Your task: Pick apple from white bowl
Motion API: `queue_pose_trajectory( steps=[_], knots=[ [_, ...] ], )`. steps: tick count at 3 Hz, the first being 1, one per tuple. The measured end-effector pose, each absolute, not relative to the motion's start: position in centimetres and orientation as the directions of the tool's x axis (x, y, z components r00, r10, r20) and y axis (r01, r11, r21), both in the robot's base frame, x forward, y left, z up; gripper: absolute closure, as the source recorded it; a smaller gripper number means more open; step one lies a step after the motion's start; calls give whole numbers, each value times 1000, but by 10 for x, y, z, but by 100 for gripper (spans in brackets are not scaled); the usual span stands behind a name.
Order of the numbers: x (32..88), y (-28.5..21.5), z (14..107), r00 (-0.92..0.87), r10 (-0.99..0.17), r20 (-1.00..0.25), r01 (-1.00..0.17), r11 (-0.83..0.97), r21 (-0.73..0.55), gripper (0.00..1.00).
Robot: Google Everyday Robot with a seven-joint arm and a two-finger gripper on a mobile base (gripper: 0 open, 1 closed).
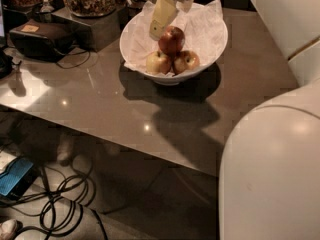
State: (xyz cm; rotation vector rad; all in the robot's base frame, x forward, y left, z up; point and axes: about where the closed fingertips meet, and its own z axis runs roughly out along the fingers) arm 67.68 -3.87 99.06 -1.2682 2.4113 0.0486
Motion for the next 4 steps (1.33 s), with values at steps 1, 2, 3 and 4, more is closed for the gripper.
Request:
queue_pose_trajectory(
  steps=[1,2,3,4],
  knots=[
    [683,-45,982,-529,-766,-365,-780,609,-147,18],
    [692,-46,969,-549,-760,-347,-772,620,-137,15],
    [699,-43,955,-557,-764,-326,-777,618,-121,16],
    [704,-41,941,-563,-768,-305,-781,615,-109,19]
  ],
)
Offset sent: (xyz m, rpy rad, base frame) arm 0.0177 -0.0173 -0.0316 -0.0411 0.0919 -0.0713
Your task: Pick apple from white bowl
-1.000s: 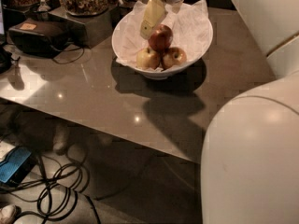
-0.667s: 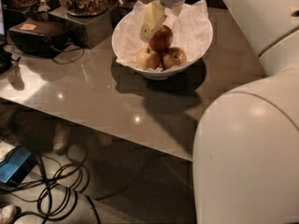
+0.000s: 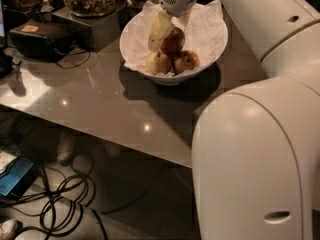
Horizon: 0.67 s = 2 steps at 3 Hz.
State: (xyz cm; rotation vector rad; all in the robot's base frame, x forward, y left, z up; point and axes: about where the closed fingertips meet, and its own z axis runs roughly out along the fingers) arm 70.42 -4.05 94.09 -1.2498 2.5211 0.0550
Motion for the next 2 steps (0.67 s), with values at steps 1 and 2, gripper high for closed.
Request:
queue_pose_trajectory(
  steps=[1,2],
  knots=[
    [707,-43,926,-571,-770,-285,-783,615,-95,20],
    [708,-51,913,-577,-772,-268,-782,616,-92,38]
  ],
)
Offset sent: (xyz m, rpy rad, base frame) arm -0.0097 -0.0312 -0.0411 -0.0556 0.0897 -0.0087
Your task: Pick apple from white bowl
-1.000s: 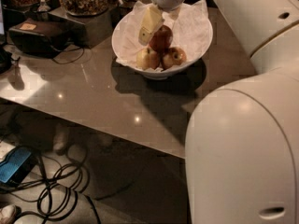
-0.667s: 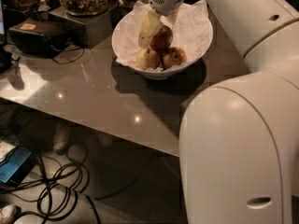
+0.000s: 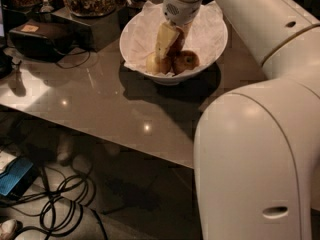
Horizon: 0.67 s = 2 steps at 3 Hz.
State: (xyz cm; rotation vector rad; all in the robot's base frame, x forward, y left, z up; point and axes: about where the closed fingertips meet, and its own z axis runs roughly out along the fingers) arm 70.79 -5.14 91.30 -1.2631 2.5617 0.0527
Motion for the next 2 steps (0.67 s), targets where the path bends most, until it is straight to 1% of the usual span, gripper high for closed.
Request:
queue_pose_trajectory(
  steps=[2],
  knots=[
    [712,-48,912,-573,-771,-279,-782,616,-97,85]
  ],
)
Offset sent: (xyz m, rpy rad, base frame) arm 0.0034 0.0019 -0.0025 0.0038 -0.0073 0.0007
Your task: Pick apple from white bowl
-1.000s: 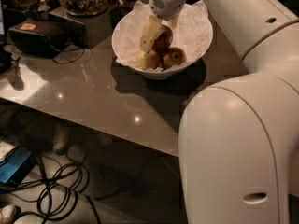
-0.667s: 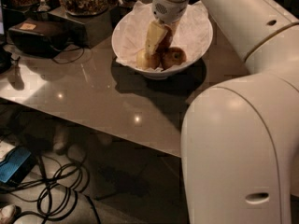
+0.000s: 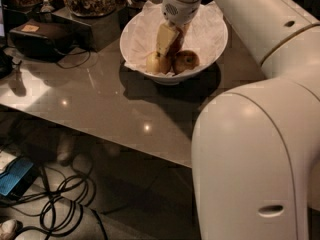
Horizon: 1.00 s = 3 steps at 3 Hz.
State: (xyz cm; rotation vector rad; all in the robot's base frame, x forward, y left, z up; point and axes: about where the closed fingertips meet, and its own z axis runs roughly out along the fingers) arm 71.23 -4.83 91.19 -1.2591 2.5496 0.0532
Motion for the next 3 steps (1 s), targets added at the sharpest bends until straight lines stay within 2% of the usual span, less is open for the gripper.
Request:
queue_pose_trajectory(
  steps=[1,3],
  knots=[
    [710,-44,925,-535,-785,-312,-800,589,-113,100],
    [662,-17,1019,-280,-851,-444,-920,370,-129,100]
  ],
)
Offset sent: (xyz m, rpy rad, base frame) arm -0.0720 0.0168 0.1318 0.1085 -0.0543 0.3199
